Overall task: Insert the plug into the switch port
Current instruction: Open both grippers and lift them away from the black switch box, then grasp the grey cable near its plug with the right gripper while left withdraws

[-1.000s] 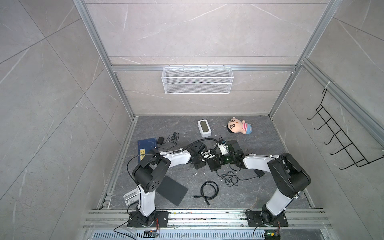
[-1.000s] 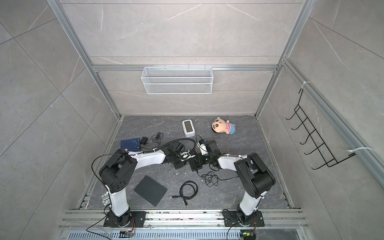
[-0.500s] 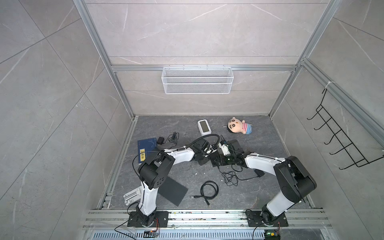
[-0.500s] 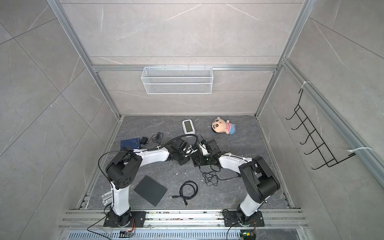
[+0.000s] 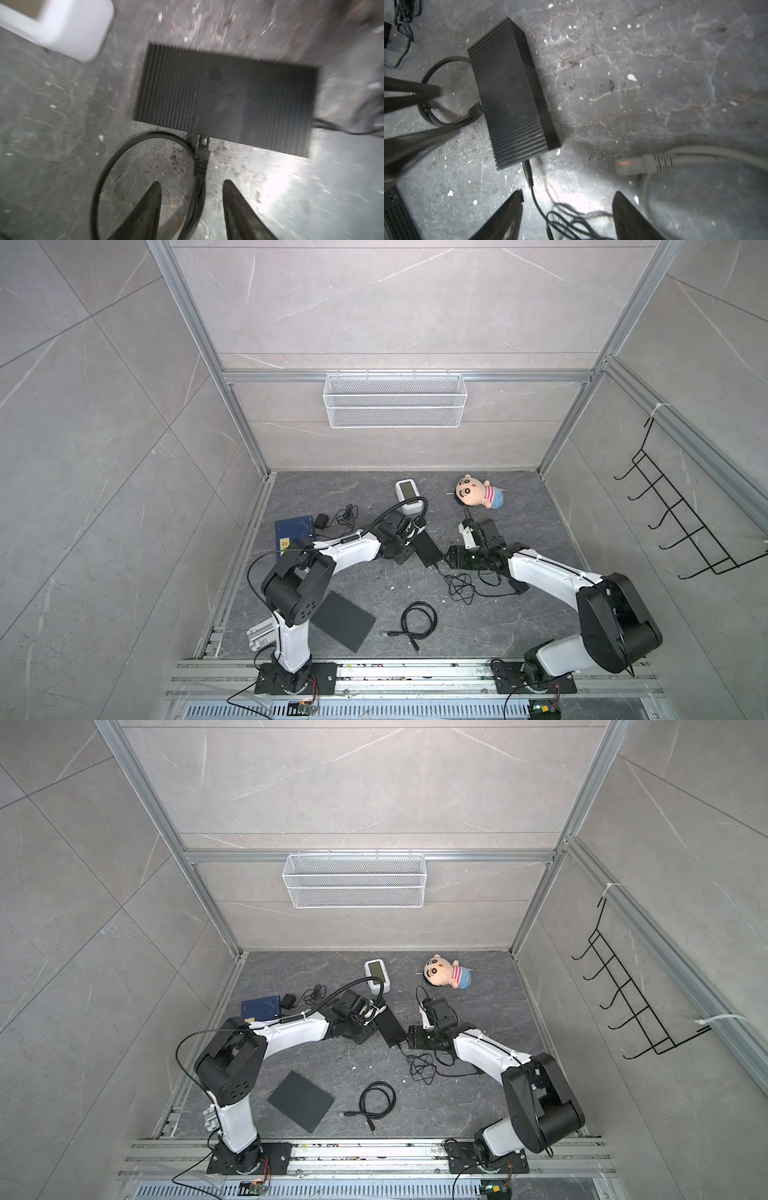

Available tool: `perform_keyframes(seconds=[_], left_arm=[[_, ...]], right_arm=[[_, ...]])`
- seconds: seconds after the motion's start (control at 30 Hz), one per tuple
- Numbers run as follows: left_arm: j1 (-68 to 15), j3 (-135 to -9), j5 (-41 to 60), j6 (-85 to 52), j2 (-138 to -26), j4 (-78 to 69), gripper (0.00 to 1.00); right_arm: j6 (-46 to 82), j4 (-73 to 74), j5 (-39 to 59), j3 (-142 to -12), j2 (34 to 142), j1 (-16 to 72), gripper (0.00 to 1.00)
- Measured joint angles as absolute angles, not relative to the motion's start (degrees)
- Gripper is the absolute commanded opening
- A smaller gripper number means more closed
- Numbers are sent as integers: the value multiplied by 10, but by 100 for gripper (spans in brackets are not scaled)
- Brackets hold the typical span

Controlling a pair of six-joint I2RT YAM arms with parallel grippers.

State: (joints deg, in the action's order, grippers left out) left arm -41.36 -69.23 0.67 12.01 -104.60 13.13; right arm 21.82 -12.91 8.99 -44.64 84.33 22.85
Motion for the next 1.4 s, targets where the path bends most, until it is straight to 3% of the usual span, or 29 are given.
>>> perform_keyframes(seconds=[0.27, 0.43, 0.83, 1.13, 1.4], left_arm=[[-481, -626, 47, 11, -923, 139, 47], [-564, -536, 39, -71, -919, 161, 47], [-624, -482, -25, -163, -918, 188, 47], [-627, -509, -90, -178, -918, 180, 50], [-609, -541, -117, -176, -924, 174, 51]], right_arm=[[238, -149, 92, -422, 818, 229, 71], [247, -166, 88, -404, 785, 229, 72], [286, -230, 5, -376, 712, 229, 71], [292, -276, -108, -425, 753, 223, 62], [321, -233, -100, -447, 838, 200, 69]])
